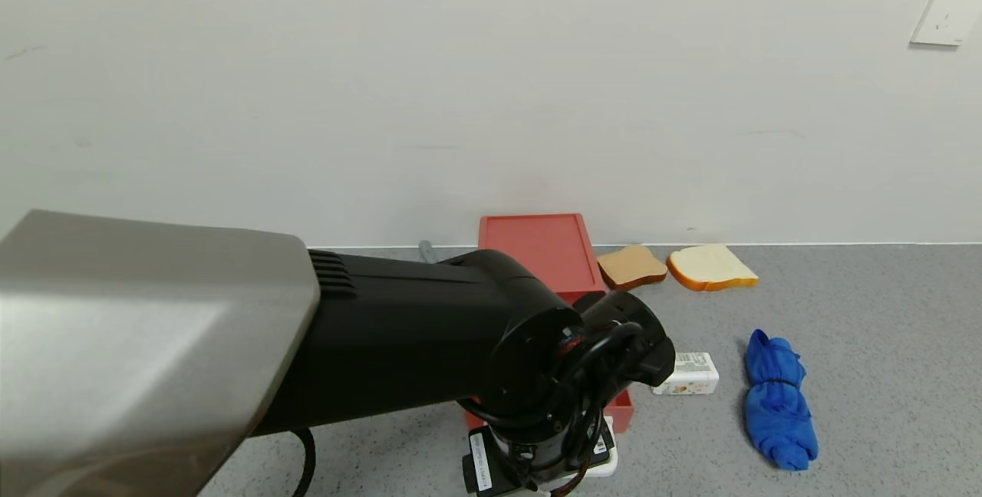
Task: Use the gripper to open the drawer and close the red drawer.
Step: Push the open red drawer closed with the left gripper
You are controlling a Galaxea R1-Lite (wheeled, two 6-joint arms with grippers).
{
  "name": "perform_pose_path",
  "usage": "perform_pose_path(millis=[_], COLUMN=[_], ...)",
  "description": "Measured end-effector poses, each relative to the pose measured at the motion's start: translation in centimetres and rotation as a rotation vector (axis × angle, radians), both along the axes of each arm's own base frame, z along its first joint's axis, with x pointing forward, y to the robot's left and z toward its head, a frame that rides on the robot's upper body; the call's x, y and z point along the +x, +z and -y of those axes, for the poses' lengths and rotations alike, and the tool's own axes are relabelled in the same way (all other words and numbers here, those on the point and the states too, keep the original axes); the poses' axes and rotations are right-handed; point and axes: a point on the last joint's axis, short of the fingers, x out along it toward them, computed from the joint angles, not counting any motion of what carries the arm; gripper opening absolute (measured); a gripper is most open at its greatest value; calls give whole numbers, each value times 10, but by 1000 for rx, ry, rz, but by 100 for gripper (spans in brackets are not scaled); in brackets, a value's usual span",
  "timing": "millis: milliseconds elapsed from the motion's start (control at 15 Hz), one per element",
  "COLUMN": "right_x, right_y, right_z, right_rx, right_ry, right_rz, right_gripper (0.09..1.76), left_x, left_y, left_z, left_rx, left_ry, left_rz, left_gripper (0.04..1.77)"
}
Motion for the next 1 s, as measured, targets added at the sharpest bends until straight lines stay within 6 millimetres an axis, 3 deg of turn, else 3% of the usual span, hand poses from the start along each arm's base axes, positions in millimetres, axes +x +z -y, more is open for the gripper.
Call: perform_pose_path(millis=[533, 1000], right_x=[0, 0], right_y=[0, 0], right_z=[0, 0], right_rx=[0, 0], right_ry=[1, 0], right_rz=[0, 0], right_gripper=[171, 171], left_x=[9, 11], left_y=[-29, -28], left_z=[11, 15], left_rx=[28, 17], left_ry=[75, 75], left_rz=[-41, -12], left_gripper=[172, 172])
